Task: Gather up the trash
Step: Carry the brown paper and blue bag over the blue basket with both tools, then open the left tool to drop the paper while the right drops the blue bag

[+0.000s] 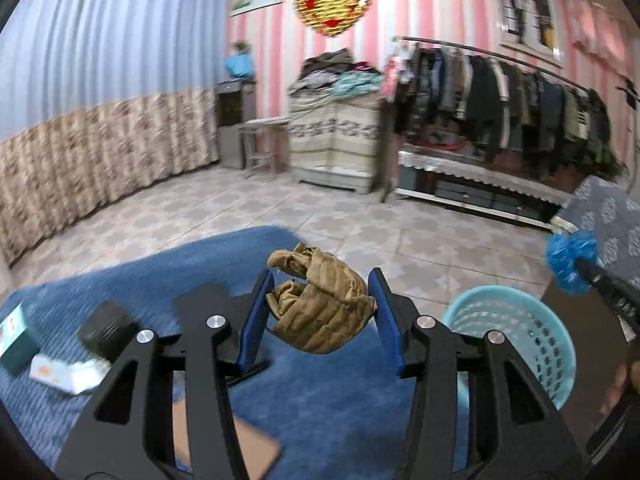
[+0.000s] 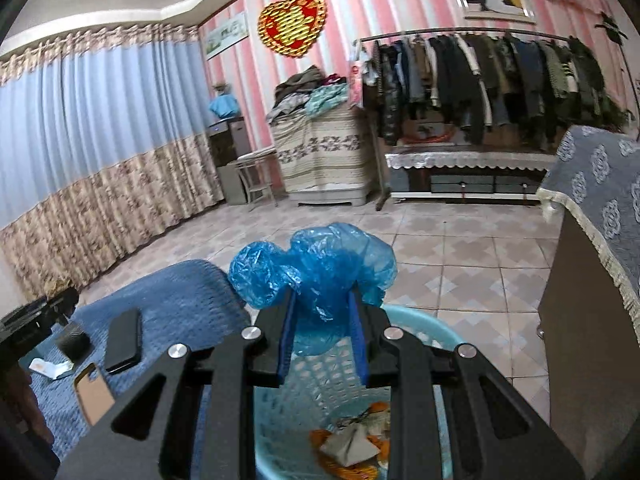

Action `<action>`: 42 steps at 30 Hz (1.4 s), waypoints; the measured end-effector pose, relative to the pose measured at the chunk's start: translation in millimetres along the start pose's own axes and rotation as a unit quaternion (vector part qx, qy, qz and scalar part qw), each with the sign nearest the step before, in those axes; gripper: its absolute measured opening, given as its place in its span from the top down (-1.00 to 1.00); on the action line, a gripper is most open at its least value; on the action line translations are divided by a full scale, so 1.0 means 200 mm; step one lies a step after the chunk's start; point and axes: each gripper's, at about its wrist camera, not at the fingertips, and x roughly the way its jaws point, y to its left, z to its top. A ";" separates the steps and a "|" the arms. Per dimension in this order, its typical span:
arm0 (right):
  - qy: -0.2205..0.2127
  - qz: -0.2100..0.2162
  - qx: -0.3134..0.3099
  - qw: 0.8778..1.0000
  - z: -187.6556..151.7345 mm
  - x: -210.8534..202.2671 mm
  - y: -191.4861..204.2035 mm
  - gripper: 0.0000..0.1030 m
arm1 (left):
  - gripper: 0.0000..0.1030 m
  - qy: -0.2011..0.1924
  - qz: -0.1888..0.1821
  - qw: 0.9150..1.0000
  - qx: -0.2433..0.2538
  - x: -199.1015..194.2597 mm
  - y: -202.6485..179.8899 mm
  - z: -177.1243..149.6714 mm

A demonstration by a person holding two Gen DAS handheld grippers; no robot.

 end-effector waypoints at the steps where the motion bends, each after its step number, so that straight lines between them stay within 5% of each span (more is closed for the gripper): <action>1: 0.005 -0.005 0.008 1.000 0.00 0.02 -0.03 0.52 | 0.07 -0.002 -0.008 1.000 0.003 0.01 -0.04 0.01; 18: 0.018 -0.064 0.028 0.997 -0.05 0.03 -0.26 0.52 | 0.07 0.018 -0.102 0.993 0.064 0.18 -0.62 -0.03; 40: 0.058 -0.087 0.063 0.993 -0.11 0.12 -0.33 0.52 | 0.02 0.064 -0.143 0.983 0.094 0.41 -0.84 -0.19; 42: 0.058 -0.087 0.060 0.993 -0.11 0.12 -0.33 0.52 | -0.17 0.063 -0.148 0.983 0.087 0.41 -0.84 -0.17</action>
